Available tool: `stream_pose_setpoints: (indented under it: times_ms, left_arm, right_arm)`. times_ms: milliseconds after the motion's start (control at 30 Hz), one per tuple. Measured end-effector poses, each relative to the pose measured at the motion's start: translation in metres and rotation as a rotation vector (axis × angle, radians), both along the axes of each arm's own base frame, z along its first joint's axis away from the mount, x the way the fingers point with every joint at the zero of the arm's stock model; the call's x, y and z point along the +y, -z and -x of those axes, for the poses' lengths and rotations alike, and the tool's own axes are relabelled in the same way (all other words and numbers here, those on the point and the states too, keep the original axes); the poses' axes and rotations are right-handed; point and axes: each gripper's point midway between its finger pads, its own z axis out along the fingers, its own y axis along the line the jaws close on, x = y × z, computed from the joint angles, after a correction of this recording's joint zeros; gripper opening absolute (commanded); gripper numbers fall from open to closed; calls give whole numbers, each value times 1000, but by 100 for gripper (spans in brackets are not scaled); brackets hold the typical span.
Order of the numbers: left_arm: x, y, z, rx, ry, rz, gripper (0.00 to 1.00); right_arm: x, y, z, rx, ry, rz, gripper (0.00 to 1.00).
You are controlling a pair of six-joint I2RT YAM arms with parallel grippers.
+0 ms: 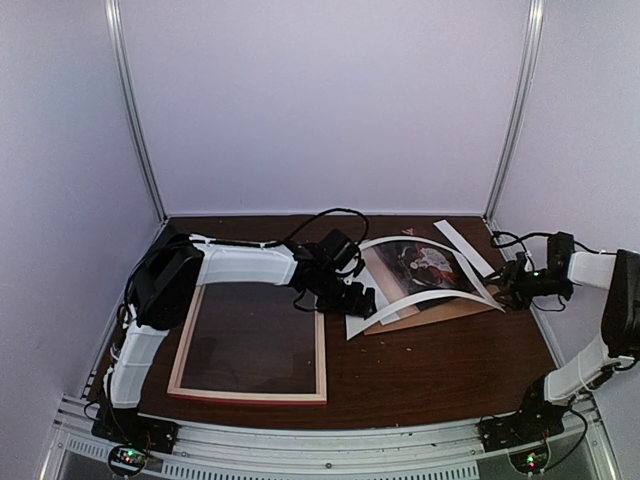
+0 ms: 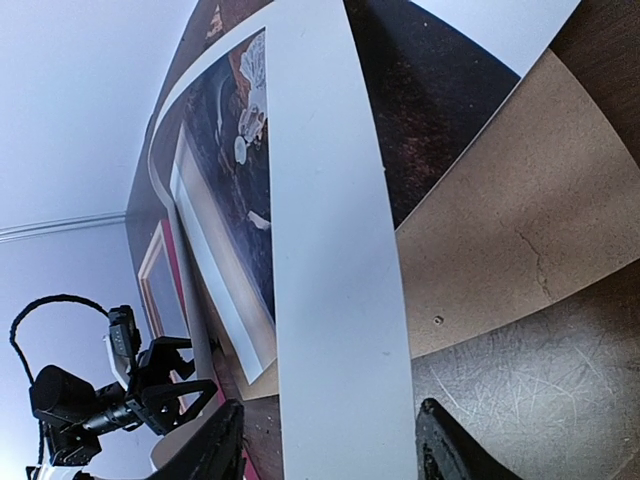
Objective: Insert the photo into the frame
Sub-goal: Pick up the mat board from the photo.
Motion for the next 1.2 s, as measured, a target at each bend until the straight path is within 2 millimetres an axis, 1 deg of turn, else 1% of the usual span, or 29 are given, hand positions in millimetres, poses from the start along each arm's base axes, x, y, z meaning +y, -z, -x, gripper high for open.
stream_pose_setpoints:
  times_ms: [200,367,467,700,967,1200]
  left_arm:
    - [3,2,-3,-13,-12,-16,78]
    - [6,4,-4,-19,-19,-29,68]
    - [7,5,-4,-20,-20,-36,64]
    - [8,5,-3,-19,-19,-38,58]
    - [8,3,-4,-19,-18,-33,50]
    - [10,1,-4,-3,-20,1,46]
  right_arm:
    - [1,-6,-2,-18,2,-18,58]
    - [2,-3,0,-14,3,-26,58]
    - [3,-1,2,-8,3,-27,60]
    - [2,0,2,-8,2,-17,62]
    - [2,6,5,2,0,-6,68]
    - [0,12,6,15,2,7,69]
